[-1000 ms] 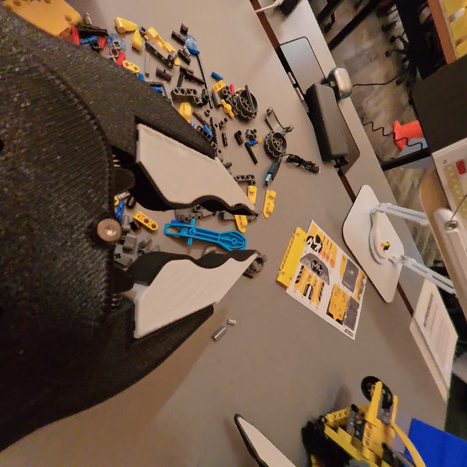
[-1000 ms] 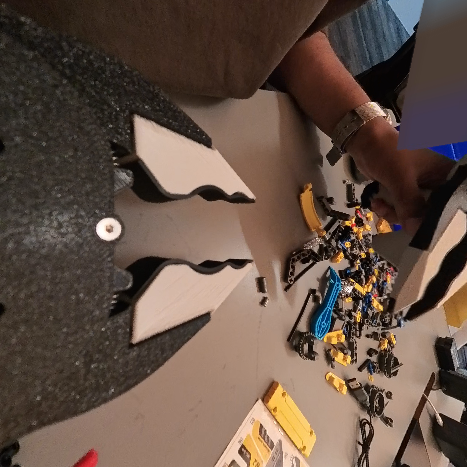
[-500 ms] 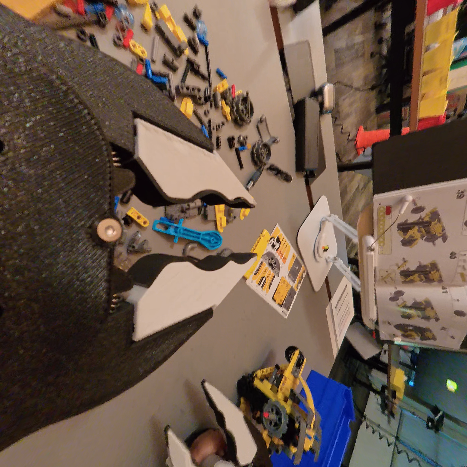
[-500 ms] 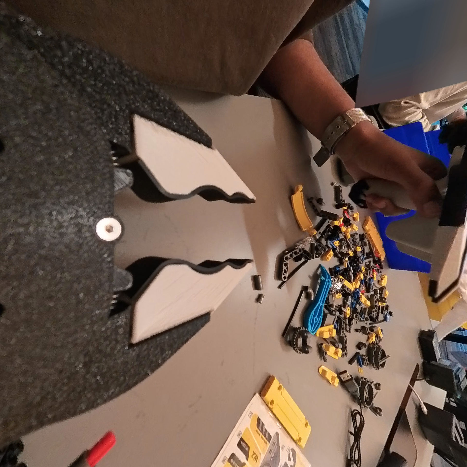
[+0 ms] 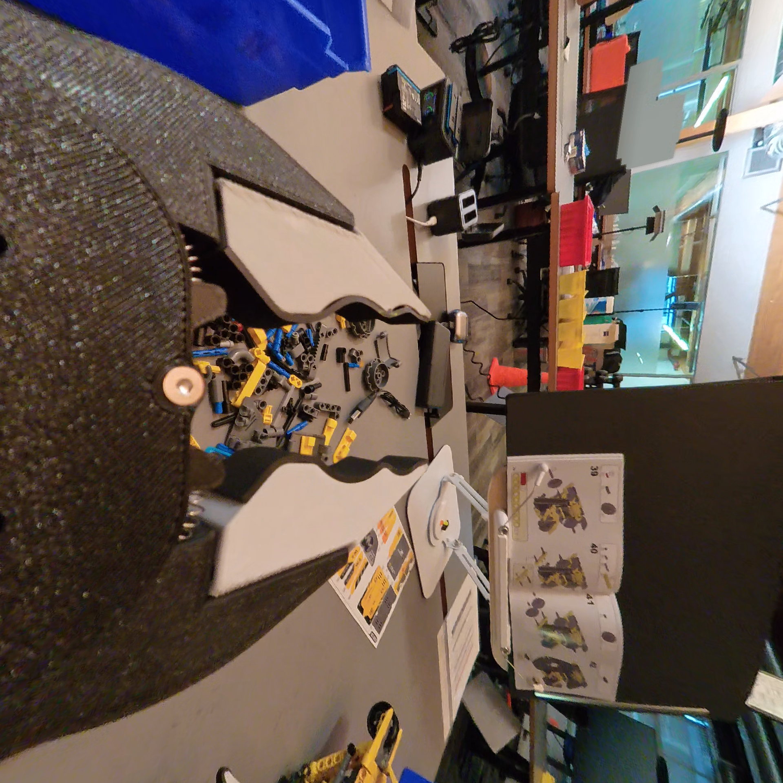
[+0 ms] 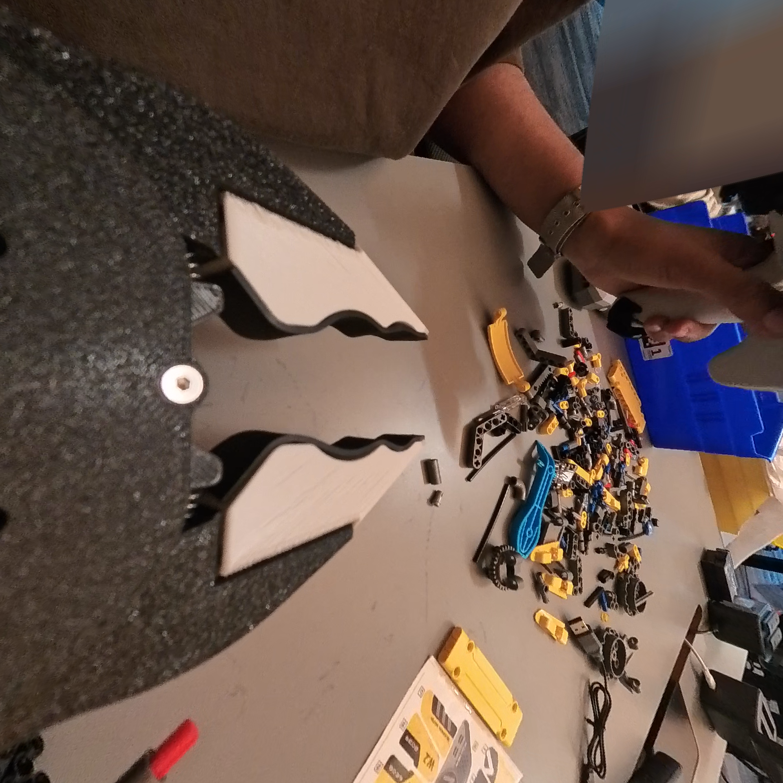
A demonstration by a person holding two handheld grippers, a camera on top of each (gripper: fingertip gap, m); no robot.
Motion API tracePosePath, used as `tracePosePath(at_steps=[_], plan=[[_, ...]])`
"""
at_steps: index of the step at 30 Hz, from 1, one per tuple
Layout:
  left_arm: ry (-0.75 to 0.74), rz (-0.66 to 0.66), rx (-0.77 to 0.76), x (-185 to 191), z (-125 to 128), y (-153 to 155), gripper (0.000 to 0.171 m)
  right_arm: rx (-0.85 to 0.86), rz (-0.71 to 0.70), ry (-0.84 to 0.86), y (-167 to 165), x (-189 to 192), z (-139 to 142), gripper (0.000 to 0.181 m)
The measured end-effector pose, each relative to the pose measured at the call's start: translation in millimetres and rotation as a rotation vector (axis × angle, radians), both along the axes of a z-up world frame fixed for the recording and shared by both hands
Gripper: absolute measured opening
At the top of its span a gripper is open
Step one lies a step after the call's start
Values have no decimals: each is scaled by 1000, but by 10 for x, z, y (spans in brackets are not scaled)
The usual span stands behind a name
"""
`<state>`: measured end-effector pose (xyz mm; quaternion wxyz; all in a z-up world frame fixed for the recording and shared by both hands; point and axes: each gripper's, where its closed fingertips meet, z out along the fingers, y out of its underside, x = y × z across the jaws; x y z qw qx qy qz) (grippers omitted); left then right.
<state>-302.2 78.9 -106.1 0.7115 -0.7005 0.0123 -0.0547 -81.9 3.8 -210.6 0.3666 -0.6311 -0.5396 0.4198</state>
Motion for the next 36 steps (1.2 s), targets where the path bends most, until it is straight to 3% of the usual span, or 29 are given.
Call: tracePosePath(at_steps=[14,36], plan=[[-65,44,181,-216,286,-232,62,-3,1,1,0,2,1,44],[-84,2,129,-174,195,-157,62,-10,0,-3,3,0,-6,45]])
